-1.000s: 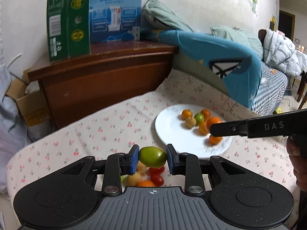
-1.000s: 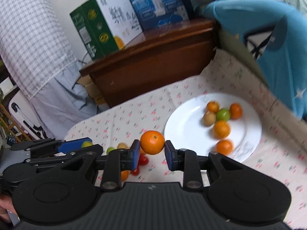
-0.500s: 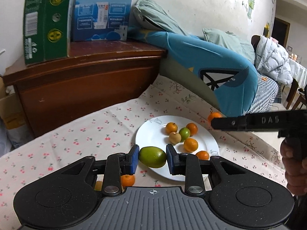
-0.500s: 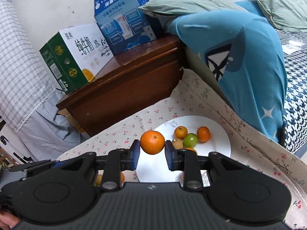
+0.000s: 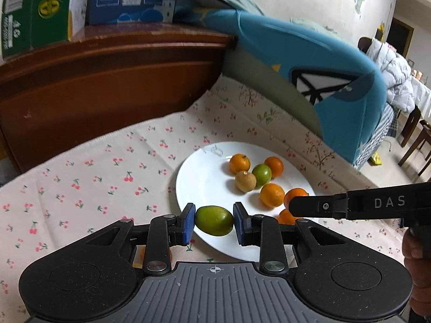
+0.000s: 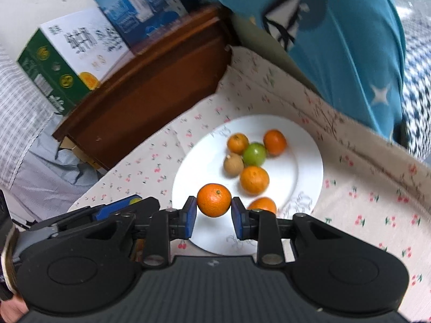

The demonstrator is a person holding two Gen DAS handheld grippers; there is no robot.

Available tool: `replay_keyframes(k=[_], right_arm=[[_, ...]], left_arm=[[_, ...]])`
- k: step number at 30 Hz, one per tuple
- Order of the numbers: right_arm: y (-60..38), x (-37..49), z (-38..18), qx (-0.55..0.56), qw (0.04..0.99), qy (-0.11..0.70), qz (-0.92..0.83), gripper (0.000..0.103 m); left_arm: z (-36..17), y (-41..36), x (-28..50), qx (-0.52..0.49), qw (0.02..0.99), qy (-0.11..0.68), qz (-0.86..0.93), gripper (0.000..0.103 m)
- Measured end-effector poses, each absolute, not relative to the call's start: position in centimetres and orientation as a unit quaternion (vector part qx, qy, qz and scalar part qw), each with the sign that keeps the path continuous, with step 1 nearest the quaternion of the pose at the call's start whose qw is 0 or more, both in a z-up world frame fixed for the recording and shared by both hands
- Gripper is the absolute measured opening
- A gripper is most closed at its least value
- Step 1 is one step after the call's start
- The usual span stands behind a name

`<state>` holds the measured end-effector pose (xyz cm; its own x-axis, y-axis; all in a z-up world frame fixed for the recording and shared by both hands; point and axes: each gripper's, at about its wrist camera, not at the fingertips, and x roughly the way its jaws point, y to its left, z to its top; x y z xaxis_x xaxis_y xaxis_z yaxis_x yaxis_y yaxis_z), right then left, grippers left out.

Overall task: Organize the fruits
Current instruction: 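Lift the green fruit and orange and carry both over the plate, then open the left tool onto the plate while the right tool releases its orange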

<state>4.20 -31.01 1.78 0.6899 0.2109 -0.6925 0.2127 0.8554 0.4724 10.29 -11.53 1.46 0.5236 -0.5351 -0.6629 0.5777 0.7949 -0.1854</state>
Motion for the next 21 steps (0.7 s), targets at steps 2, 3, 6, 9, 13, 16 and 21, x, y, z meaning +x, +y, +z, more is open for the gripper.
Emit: replay_keyframes(k=[2, 3, 6, 9, 13, 16, 21], right_arm=[[-31.0, 4.4, 1.6, 0.273, 0.876, 0.397, -0.001, 0.028], [-31.0, 4.5, 1.5, 0.272, 0.876, 0.398, -0.001, 0.028], [-30.7, 4.9, 1.3, 0.264, 0.879, 0.398, -0.007, 0.030], [-30.7, 5.1, 1.3, 0.262, 0.881, 0.394, -0.014, 0.030], [-30.8, 5.2, 1.6, 0.258, 0.886, 0.385, -0.018, 0.031], [-31.1, 5.0, 1.9, 0.259, 0.889, 0.378, -0.020, 0.032], [-31.3, 4.9, 2.4, 0.250, 0.895, 0.368, -0.026, 0.034]], left_arm=[[0.9, -11.9, 10.7, 0.030, 0.870, 0.376, -0.318, 0.028], [0.7, -12.1, 10.8, 0.030, 0.869, 0.378, -0.319, 0.028], [0.4, -12.7, 11.3, 0.028, 0.867, 0.382, -0.320, 0.028], [0.3, -13.1, 11.4, 0.033, 0.870, 0.379, -0.314, 0.029], [0.7, -13.2, 11.6, 0.024, 0.871, 0.381, -0.310, 0.034], [1.5, -12.9, 11.4, 0.020, 0.884, 0.365, -0.292, 0.062], [3.0, -11.9, 11.3, 0.003, 0.896, 0.352, -0.271, 0.076]])
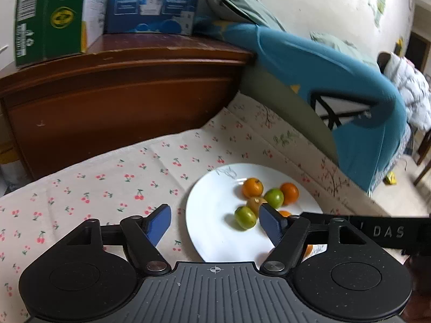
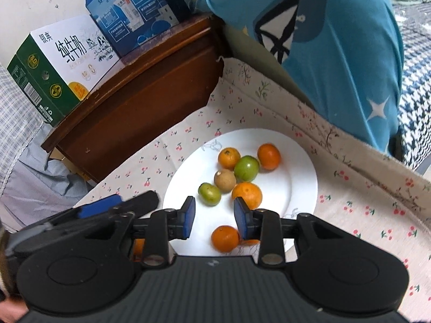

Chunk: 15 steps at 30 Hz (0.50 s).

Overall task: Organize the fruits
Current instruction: 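Open the left tool onto the plate while the right tool releases its orange, then move both open tools back toward the remaining fruits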

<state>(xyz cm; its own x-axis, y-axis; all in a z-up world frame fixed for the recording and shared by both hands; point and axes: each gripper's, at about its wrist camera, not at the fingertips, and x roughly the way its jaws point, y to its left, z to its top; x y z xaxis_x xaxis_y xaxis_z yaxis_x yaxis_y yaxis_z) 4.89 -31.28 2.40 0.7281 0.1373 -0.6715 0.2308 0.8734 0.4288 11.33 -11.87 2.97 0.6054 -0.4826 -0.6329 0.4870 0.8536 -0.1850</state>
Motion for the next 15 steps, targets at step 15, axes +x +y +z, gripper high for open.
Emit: replay_keyframes(k=[15], right_arm=[[-29.5, 4.5, 3.1, 0.205, 0.909, 0.363, -0.003, 0.035]], left_arm=[[6.3, -6.7, 9.9, -0.011, 0.915, 0.355, -0.192, 0.084]])
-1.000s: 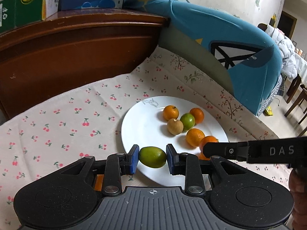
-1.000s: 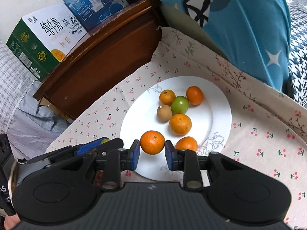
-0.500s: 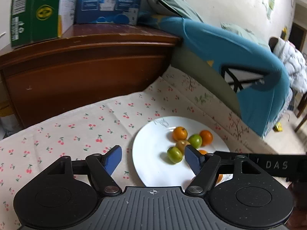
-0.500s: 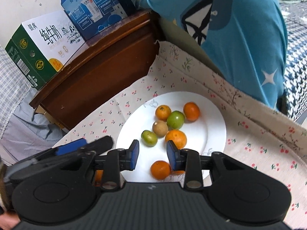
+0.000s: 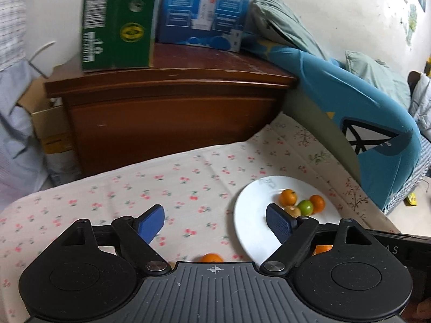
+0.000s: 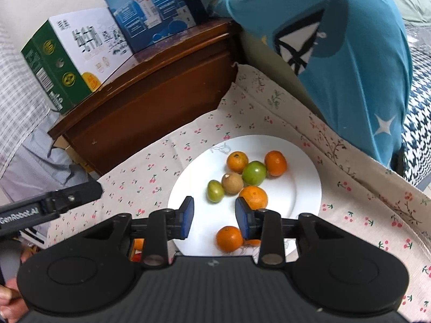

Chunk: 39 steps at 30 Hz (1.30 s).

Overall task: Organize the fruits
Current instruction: 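Move both open tools back toward the remaining fruits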

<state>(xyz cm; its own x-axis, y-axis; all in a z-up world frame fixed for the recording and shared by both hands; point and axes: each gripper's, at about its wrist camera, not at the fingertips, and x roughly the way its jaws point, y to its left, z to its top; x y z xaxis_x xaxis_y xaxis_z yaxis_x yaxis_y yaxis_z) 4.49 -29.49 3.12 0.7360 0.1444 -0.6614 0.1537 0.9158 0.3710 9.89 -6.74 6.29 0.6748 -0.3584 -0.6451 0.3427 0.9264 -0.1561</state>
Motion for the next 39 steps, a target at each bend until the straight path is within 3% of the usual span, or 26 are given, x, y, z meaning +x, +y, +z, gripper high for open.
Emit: replay_keyframes(k=[16, 39], right_arm=[[-25.1, 3.4, 3.3, 0.129, 0.917, 0.371, 0.076, 0.036], [-21.7, 5.0, -0.2, 0.135, 0.890, 0.414, 0.138, 0.036]], left_arm=[[5.7, -2.2, 6.9, -0.016, 0.912, 0.383, -0.145, 0.084], [-0.6, -2.0, 4.5, 0.025, 0.884, 0.432, -0.178, 0.083]])
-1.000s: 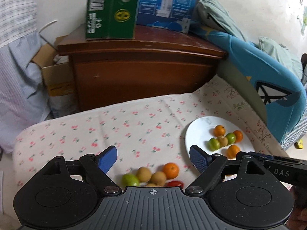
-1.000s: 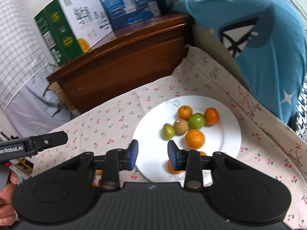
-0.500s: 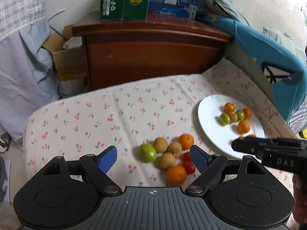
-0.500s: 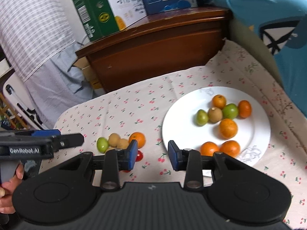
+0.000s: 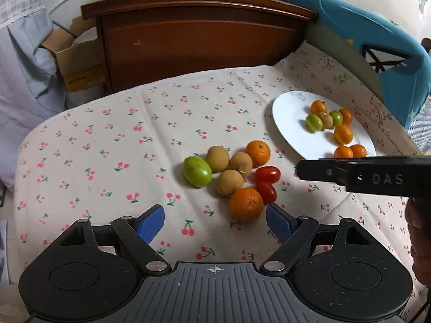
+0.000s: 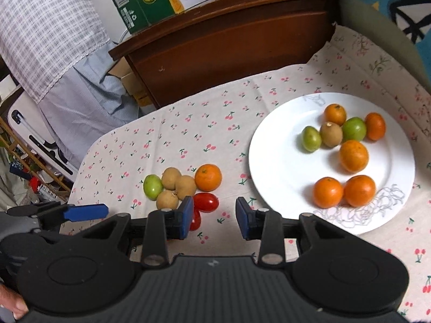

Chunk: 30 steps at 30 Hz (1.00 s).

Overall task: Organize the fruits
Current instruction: 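Move both open tools back toward the remaining fruits, then grasp a red cherry tomato with the right tool while the left tool grasps an orange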

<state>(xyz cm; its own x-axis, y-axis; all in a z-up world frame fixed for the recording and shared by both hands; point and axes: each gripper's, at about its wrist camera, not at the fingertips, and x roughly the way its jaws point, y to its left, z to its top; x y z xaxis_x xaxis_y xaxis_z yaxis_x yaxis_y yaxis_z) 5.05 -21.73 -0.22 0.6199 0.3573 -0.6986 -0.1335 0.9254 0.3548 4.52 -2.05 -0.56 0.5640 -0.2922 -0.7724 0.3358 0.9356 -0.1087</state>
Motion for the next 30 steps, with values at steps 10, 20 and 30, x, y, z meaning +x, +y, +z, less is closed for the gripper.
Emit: replay_keyframes(k=[10, 20, 30], right_arm=[[-21.0, 6.3, -1.8, 0.142, 0.883, 0.424, 0.141, 0.036], [-20.1, 7.1, -2.7, 0.145, 0.879, 0.429, 0.148, 0.036], [-19.5, 7.8, -3.4, 0.139, 0.880, 0.430, 0.145, 0.031]], left_arm=[[-1.3, -2.9, 4.7, 0.022, 0.888, 0.413, -0.202, 0.078], [-2.0, -4.3, 4.8, 0.051, 0.883, 0.411, -0.219, 0.059], [-2.9, -4.9, 5.2, 0.058, 0.879, 0.417, -0.226, 0.043]])
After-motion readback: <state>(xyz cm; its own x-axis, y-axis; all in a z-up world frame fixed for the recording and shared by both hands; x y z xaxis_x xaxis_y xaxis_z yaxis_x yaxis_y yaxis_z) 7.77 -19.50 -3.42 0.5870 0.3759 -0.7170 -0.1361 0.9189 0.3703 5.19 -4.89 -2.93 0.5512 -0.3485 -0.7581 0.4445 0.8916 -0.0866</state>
